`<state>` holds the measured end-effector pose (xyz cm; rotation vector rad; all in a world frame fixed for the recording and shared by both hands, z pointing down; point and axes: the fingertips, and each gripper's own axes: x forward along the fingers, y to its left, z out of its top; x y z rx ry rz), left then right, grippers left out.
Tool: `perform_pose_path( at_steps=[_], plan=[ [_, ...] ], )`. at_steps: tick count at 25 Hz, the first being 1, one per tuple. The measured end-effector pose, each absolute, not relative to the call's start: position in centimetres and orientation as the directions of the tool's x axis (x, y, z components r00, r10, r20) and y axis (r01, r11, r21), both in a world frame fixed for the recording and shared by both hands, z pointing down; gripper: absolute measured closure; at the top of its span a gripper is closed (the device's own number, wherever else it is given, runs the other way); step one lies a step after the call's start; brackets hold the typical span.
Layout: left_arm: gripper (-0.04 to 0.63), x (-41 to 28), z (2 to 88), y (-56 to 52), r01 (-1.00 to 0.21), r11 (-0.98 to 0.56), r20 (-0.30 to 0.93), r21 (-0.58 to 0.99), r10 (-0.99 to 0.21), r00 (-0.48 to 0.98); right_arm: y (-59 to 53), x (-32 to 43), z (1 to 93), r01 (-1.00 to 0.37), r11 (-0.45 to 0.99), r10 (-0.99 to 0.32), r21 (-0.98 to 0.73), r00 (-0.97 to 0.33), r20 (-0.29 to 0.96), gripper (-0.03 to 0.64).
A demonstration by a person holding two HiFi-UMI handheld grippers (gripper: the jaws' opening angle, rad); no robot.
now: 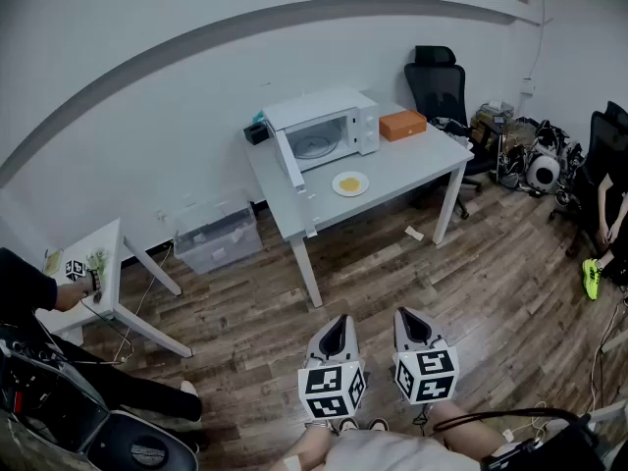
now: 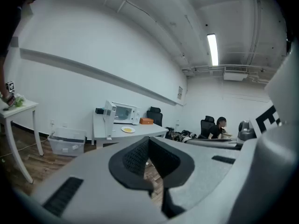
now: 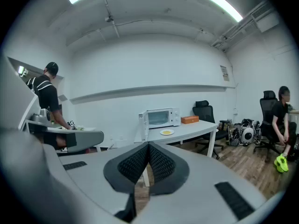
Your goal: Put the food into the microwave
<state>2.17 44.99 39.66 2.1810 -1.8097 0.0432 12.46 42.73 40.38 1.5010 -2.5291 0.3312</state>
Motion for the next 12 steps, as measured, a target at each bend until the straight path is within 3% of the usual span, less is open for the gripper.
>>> perform_pose_path(
  at_steps=[12],
  plan=[
    [0.594, 1.11, 39.4, 43.91, -0.964, -0.15, 0.214, 0.218, -0.957, 0.197, 41.82, 11.58, 40.48, -0.882, 0.458, -0.841, -0.114, -0.471, 0.267, 0.6]
  ],
)
